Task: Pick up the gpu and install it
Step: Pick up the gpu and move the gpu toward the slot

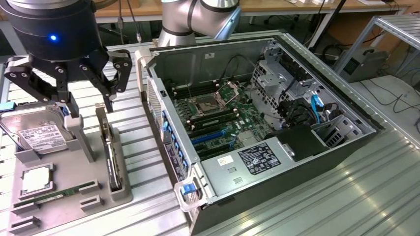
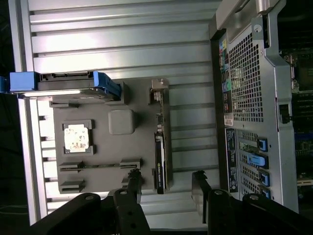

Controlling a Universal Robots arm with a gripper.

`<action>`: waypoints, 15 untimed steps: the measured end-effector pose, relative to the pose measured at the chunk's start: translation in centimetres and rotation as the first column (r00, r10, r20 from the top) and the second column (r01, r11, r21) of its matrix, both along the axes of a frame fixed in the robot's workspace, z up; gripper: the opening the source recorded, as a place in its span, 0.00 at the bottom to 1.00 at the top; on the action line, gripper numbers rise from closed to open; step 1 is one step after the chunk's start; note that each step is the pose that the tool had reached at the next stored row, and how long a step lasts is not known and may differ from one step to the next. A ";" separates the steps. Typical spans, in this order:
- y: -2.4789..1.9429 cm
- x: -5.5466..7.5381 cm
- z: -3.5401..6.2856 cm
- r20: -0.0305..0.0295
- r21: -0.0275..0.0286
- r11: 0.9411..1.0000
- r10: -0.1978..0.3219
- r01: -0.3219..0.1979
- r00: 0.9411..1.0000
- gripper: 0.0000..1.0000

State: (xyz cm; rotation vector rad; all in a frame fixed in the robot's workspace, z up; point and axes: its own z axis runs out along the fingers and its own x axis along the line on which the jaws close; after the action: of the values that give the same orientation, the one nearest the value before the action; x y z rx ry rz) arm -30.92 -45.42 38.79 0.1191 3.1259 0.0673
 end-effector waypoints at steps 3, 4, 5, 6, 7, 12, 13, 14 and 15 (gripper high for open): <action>0.00 0.0 -0.38 0.000 0.000 1.000 0.000 0.000 1.000 0.54; 0.00 0.0 -0.66 0.000 0.000 1.000 0.000 0.000 1.000 0.54; 0.00 0.0 -0.88 0.000 0.000 1.000 0.000 0.000 1.000 0.54; 0.00 0.0 -1.01 0.000 0.000 1.000 0.000 0.000 1.000 0.54; 0.00 0.0 -1.07 0.000 0.000 1.000 0.000 0.000 1.000 0.54; 0.00 0.0 -1.09 0.000 0.000 1.000 0.000 0.000 1.000 0.54; 0.00 0.0 -1.10 0.000 0.000 1.000 0.000 0.000 1.000 0.54; 0.00 0.0 -1.09 0.000 0.000 1.000 0.000 0.000 1.000 0.54; 0.00 0.0 -1.09 0.000 0.000 1.000 0.000 0.000 1.000 0.54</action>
State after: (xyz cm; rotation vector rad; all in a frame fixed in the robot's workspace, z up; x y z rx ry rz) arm -30.92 -45.42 37.69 0.1191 3.1260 0.0671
